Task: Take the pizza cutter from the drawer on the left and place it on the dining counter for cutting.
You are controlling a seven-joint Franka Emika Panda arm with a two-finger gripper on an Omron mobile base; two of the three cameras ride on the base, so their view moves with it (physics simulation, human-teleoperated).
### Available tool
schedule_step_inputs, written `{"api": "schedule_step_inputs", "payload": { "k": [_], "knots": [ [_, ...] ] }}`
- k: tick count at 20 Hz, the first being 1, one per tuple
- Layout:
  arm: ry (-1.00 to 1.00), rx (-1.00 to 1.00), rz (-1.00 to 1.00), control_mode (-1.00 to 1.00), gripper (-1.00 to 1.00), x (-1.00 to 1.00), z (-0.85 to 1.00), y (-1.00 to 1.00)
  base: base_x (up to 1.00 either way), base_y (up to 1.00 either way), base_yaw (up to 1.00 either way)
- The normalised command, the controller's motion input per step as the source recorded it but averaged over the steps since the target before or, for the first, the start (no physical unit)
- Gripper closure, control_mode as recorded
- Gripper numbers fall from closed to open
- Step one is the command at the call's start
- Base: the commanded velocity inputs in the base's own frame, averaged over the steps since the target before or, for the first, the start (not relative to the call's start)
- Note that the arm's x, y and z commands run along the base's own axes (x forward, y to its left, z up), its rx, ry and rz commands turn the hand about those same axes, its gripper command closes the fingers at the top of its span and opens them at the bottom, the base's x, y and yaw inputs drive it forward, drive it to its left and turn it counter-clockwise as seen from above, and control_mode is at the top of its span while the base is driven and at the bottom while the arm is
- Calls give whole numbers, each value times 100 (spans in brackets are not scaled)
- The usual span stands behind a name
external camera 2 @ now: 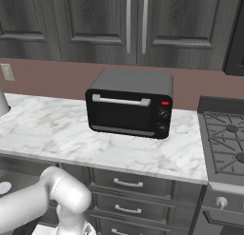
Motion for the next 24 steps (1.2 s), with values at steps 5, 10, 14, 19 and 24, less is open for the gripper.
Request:
{"api": "schedule_step_inputs", "payload": {
  "k": [5, 10, 14, 19, 24],
  "knots": [
    [0, 0, 0, -100, -100, 8, -21, 0, 0, 0, 0],
    [0, 0, 0, -100, -100, 11, -13, 0, 0, 0, 0],
    [0, 3, 0, -100, -100, 11, -17, 6, 0, 0, 0],
    [0, 9, 2, -100, -100, 0, -21, 0, 0, 0, 0],
    [0, 9, 4, -100, -100, 0, -18, 0, 0, 0, 0]
  ]
}}
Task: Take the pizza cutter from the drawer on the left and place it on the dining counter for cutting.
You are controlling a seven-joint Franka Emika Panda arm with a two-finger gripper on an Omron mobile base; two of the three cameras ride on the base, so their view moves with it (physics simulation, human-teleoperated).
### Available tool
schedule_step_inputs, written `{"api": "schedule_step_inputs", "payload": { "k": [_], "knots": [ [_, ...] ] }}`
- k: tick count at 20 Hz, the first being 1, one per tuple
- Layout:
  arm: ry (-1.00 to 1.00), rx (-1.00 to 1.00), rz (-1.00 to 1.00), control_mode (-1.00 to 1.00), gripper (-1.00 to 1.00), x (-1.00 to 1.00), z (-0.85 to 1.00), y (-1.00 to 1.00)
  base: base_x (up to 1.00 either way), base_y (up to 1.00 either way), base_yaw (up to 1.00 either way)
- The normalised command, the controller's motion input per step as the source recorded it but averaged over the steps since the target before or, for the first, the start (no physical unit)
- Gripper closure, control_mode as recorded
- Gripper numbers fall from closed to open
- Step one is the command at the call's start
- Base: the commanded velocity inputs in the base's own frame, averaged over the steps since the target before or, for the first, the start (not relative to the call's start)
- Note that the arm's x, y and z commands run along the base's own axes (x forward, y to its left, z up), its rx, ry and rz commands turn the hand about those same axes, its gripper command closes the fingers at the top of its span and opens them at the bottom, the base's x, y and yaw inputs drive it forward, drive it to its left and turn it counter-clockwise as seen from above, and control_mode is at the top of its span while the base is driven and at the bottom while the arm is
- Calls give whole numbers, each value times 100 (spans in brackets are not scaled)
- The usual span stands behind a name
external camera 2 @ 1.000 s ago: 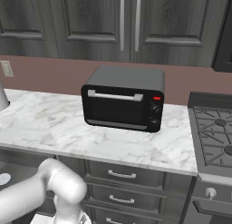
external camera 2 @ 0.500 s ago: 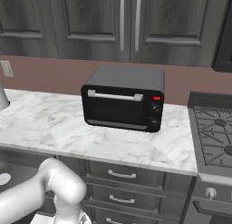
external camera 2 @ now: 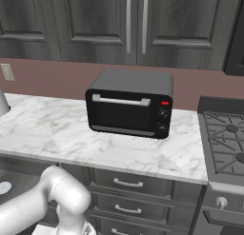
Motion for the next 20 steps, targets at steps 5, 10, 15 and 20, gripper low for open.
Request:
{"api": "schedule_step_inputs", "payload": {
  "k": [5, 10, 15, 20],
  "knots": [
    [0, 1, 0, -100, -100, 0, -3, 0, 0, 0, 0],
    [0, 0, 0, -100, -100, 0, -9, 0, 0, 0, 0],
    [0, 0, 0, -100, -100, 0, -11, 5, 0, 0, 0],
    [0, 0, 0, -100, -100, 0, -11, 9, 0, 0, 0]
  ]
}}
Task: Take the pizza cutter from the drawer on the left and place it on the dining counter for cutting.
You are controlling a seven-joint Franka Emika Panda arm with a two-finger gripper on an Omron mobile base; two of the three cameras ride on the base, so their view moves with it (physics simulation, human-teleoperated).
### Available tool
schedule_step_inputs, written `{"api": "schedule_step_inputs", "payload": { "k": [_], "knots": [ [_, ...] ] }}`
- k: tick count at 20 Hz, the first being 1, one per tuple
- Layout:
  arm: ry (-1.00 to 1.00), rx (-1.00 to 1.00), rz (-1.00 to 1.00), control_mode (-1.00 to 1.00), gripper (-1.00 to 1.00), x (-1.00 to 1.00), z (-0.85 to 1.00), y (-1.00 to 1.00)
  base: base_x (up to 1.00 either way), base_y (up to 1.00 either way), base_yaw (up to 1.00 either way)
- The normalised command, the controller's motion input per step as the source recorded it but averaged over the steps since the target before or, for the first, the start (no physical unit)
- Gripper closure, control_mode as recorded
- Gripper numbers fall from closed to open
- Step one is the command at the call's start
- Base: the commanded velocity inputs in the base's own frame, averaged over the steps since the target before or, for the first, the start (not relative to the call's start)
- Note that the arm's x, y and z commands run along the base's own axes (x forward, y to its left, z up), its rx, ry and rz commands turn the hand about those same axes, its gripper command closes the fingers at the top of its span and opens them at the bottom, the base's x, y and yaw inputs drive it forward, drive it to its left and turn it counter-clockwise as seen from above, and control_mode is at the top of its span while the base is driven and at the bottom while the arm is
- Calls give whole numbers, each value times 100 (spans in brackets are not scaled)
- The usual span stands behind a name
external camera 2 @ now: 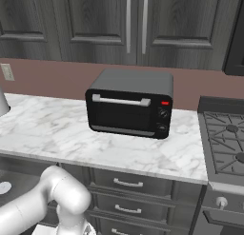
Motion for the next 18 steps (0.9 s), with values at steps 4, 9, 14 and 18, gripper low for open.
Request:
{"api": "schedule_step_inputs", "payload": {
  "k": [4, 9, 14, 18],
  "knots": [
    [0, -2, -2, -100, -100, 0, -16, 4, 0, 0, 0],
    [0, -3, -3, -100, -100, 1, -19, 5, 0, 0, 0],
    [0, -4, -2, -100, -100, 5, -11, 9, 0, 0, 0],
    [0, -2, -1, -100, -100, 6, -10, 5, 0, 0, 0]
  ]
}}
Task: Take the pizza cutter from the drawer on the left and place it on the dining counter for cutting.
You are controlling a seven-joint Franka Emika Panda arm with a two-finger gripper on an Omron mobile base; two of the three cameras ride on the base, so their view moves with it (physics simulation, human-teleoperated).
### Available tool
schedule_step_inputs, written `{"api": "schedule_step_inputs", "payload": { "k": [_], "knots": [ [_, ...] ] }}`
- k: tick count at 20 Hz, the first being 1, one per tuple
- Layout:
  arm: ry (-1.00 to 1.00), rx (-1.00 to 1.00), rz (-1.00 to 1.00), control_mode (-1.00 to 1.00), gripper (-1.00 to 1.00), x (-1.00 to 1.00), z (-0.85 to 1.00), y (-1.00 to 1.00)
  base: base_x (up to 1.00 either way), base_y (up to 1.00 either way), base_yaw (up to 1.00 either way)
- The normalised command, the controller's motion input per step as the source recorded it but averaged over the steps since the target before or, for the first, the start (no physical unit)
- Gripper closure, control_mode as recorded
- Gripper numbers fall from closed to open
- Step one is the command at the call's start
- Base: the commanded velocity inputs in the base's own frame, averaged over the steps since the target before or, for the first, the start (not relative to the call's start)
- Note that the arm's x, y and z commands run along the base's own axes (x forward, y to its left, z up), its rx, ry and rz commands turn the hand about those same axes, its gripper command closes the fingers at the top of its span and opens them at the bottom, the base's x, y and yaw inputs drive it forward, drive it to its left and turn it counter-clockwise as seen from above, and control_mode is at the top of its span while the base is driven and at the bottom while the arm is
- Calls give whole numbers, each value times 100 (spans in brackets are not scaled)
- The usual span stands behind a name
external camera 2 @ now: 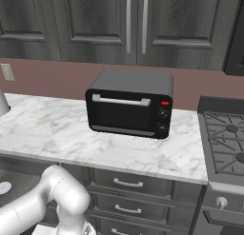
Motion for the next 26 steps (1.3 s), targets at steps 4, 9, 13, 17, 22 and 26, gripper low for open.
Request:
{"api": "schedule_step_inputs", "payload": {
  "k": [4, 9, 13, 17, 22, 26],
  "knots": [
    [0, 0, 0, -100, -100, 13, -4, 4, 0, 0, 0],
    [1, 0, 0, -100, -100, 12, -9, 2, 0, 0, 0],
    [0, 0, 0, -100, -100, 5, -28, 3, 0, 0, 0],
    [0, 0, 0, -100, -100, 0, -19, 5, 0, 0, 0],
    [0, 0, 0, -100, -100, 0, -18, 3, 0, 0, 0],
    [0, 0, 0, -100, -100, 0, -12, 0, 0, 0, 0]
  ]
}}
